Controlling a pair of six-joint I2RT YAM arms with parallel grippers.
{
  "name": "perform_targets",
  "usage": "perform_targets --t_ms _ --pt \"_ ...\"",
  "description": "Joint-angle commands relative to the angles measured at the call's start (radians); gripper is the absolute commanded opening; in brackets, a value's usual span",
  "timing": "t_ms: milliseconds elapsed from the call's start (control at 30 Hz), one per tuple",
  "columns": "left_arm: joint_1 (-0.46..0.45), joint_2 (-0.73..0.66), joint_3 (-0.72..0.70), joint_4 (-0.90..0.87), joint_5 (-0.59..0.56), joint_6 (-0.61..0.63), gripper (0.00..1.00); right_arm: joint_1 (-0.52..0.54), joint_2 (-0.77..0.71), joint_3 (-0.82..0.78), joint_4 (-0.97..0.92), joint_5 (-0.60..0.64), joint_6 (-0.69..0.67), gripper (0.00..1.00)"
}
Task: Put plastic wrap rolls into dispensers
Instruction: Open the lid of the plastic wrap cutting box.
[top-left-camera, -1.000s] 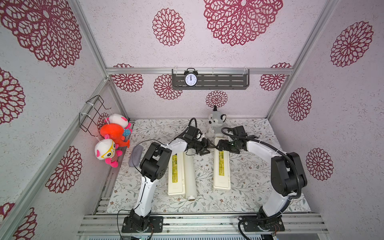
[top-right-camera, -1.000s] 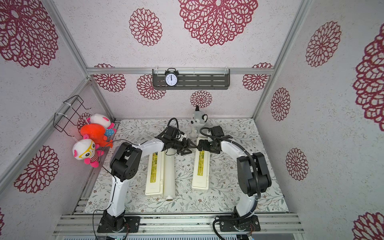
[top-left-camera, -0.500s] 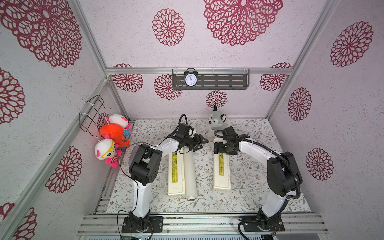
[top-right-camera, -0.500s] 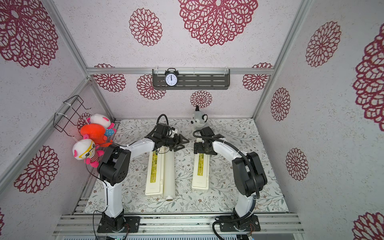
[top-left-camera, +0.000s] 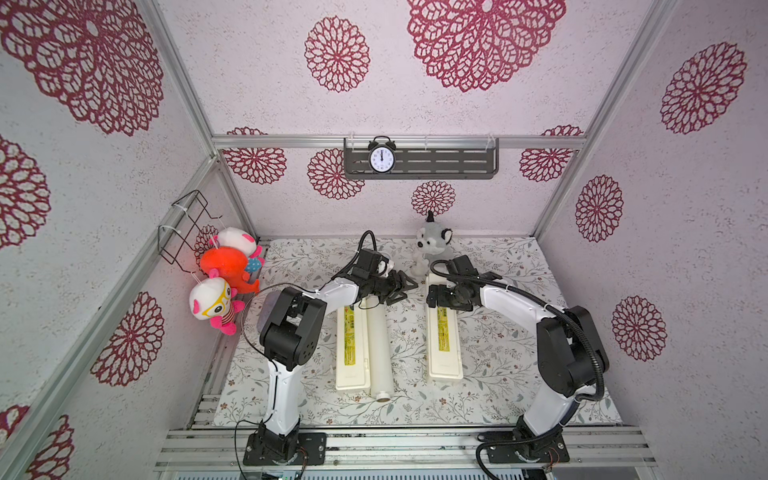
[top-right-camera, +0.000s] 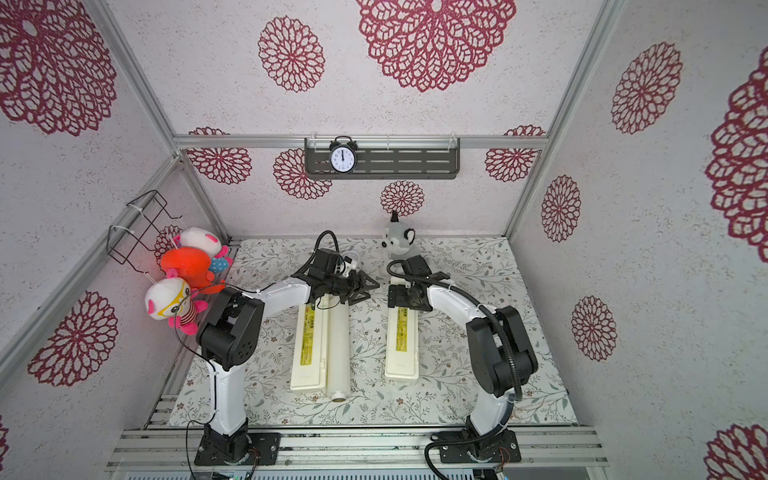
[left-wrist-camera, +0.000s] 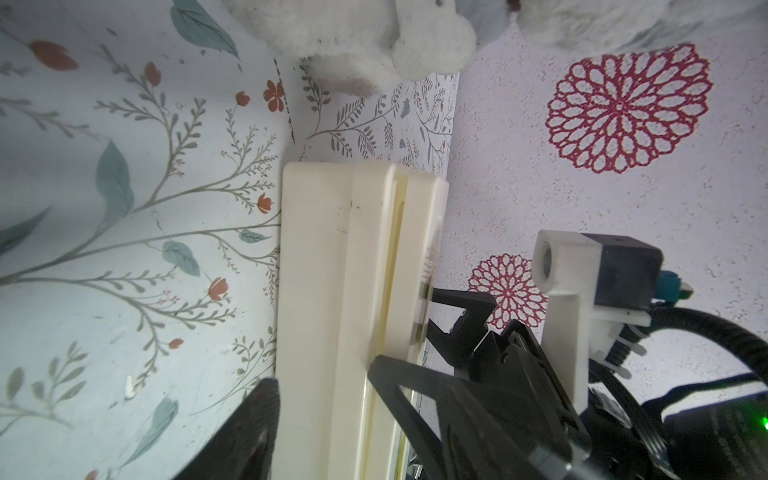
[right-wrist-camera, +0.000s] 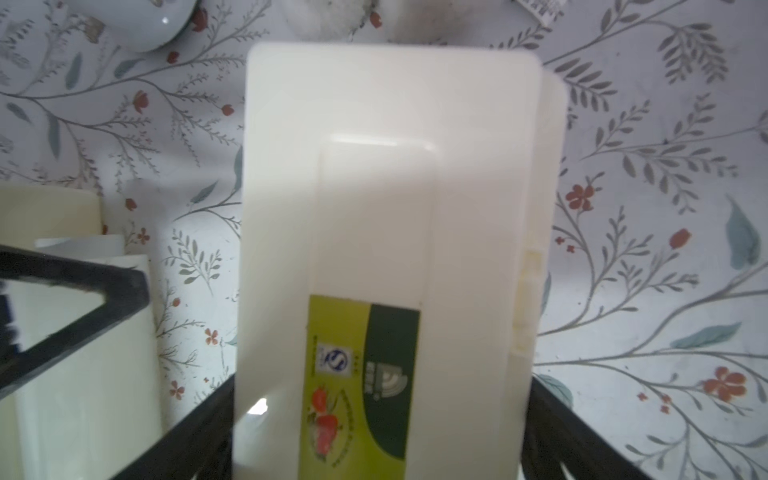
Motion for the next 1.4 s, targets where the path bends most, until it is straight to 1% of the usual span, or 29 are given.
perform_targets --t_ms 0,133,267,333,467,533,600,667,800,1000,1100,1200,1300,1367 --pt "-0.013 0.034 0.007 0.031 0.023 -0.006 0.64 -0.002 -0.036 -0.024 0.031 -0.192 -0.03 0.94" --pt "-0.021 0.052 0.009 0.029 0.027 -0.012 0.63 -0.036 -0.062 -0.057 0.089 -0.304 -0.036 0.93" --pt "-0.035 0.075 0.029 0.036 0.05 -0.019 0.64 -0.058 -0.079 -0.07 0.119 -0.388 -0.043 0.93" --pt "-0.045 0.079 0.041 0.052 0.07 -0.024 0.65 -0.062 -0.081 -0.07 0.117 -0.405 -0.045 0.94" --pt "-0.056 0.091 0.051 0.048 0.077 -0.028 0.66 -0.063 -0.082 -0.066 0.102 -0.38 -0.036 0.94" --pt "-0.058 0.101 0.05 0.055 0.079 -0.035 0.66 -0.059 -0.085 -0.067 0.093 -0.36 -0.032 0.94" --pt "-0.064 0.112 0.054 0.053 0.081 -0.031 0.67 -0.056 -0.089 -0.066 0.083 -0.338 -0.028 0.97" --pt "-0.071 0.122 0.06 0.053 0.088 -0.034 0.68 -0.04 -0.087 -0.044 0.045 -0.281 -0.043 0.99" --pt "-0.077 0.116 0.051 0.129 0.109 -0.073 0.72 0.018 -0.054 0.039 -0.087 -0.111 -0.099 0.99" --pt "-0.076 0.117 0.059 0.126 0.11 -0.075 0.72 0.068 -0.023 0.124 -0.235 0.064 -0.145 0.99" --pt "-0.069 0.119 0.059 0.131 0.11 -0.083 0.72 0.079 -0.015 0.14 -0.291 0.089 -0.16 0.99" --pt "-0.067 0.118 0.064 0.14 0.115 -0.086 0.72 0.082 -0.007 0.132 -0.328 0.086 -0.167 0.99" --pt "-0.067 0.113 0.07 0.133 0.117 -0.081 0.72 0.073 -0.023 0.117 -0.349 0.111 -0.165 0.98" --pt "-0.067 0.111 0.071 0.122 0.114 -0.073 0.72 0.053 -0.055 0.104 -0.342 0.075 -0.159 0.97"
